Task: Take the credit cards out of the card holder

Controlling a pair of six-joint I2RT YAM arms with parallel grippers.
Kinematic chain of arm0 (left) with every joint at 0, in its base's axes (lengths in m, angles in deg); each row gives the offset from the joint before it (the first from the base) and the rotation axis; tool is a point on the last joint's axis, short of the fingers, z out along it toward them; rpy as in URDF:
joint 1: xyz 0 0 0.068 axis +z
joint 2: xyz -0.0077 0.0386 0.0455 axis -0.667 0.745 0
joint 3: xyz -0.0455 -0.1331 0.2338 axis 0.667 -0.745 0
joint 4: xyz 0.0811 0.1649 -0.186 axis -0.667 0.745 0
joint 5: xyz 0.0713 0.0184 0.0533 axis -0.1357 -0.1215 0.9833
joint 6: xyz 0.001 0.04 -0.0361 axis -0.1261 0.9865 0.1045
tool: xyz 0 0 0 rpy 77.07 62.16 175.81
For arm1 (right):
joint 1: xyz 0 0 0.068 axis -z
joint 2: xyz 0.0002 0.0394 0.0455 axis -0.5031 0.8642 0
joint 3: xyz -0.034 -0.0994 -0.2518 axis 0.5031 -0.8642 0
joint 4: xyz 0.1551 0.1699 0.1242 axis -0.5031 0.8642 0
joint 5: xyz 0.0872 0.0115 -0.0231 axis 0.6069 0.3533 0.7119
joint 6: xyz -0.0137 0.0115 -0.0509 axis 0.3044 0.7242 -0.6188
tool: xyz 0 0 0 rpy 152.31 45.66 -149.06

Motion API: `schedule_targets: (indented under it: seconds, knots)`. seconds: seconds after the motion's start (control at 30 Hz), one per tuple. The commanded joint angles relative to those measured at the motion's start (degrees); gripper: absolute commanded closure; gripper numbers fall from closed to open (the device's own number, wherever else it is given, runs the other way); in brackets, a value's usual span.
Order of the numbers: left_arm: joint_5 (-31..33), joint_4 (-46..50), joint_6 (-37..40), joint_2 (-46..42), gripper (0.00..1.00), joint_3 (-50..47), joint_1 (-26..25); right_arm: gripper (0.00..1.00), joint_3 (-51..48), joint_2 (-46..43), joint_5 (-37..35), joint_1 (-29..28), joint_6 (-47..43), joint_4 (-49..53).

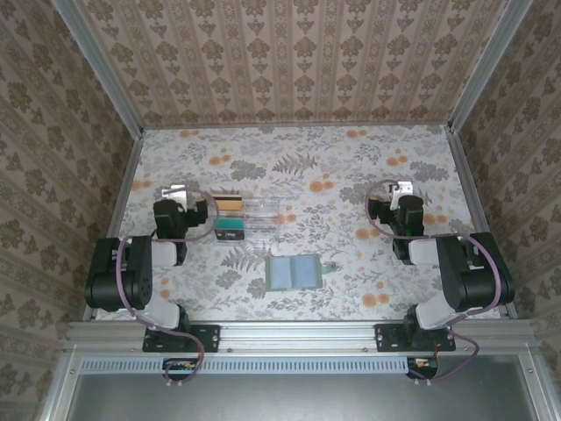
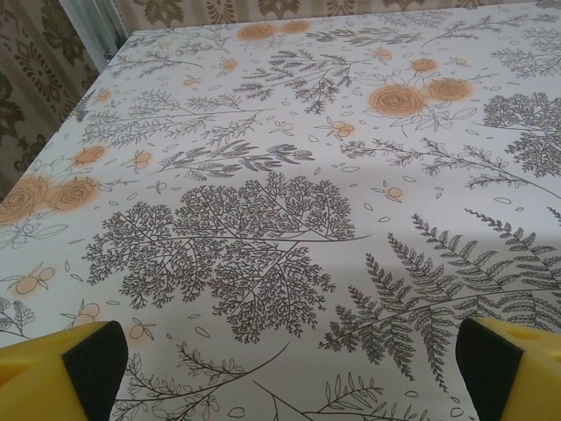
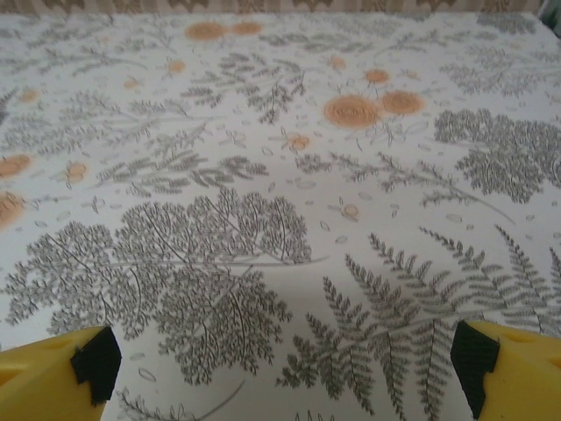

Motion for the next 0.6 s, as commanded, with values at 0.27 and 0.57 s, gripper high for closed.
schedule_targets:
  seconds: [0.27, 0.57]
  knots:
    - [-0.66, -0.73, 1.55, -0.06, 0.0, 1.25, -0.58, 0.0, 0.61, -0.1, 2.84, 0.47, 0.46, -3.37]
    - [-2.06, -0.76, 2.26, -0.12, 0.0, 1.25, -0.72, 0.0, 0.59, -0.16, 2.84, 0.47, 0.46, -3.35]
